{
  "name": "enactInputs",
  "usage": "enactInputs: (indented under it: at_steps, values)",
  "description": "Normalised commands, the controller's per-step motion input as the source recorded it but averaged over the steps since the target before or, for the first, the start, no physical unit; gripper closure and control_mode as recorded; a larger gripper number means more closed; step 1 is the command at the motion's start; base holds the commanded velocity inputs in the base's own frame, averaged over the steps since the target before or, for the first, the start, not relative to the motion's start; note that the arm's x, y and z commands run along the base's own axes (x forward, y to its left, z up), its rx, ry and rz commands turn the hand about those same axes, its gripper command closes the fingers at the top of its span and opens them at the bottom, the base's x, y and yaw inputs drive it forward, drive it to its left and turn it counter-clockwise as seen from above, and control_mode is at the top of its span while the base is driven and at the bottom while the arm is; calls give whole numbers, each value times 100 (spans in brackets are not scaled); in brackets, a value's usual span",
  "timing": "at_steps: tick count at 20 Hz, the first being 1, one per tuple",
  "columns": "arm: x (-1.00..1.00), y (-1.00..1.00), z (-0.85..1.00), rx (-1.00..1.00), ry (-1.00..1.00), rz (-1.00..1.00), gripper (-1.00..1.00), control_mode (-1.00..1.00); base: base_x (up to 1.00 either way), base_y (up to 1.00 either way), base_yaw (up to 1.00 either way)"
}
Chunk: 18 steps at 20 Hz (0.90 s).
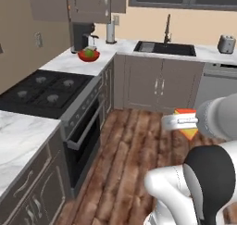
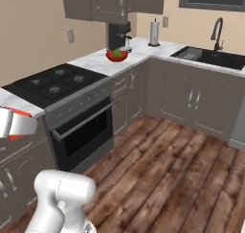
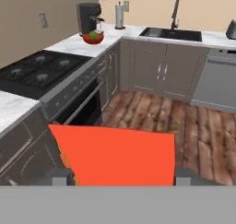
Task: Pick the cheese from the fridge and the cheese grater from the cabinet and place them next to the salad bowl.
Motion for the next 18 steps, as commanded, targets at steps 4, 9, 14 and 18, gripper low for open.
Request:
enactInputs:
  at_steps: [4,9,14,18]
  values:
    - [0,0,0,0,0,0,100,100,100,-70,-11]
    - [0,0,0,0,0,0,100,100,100,-82,0]
    - [0,0,0,0,0,0,100,100,100,-83,2]
    - [0,0,0,0,0,0,100,100,100,-92,18]
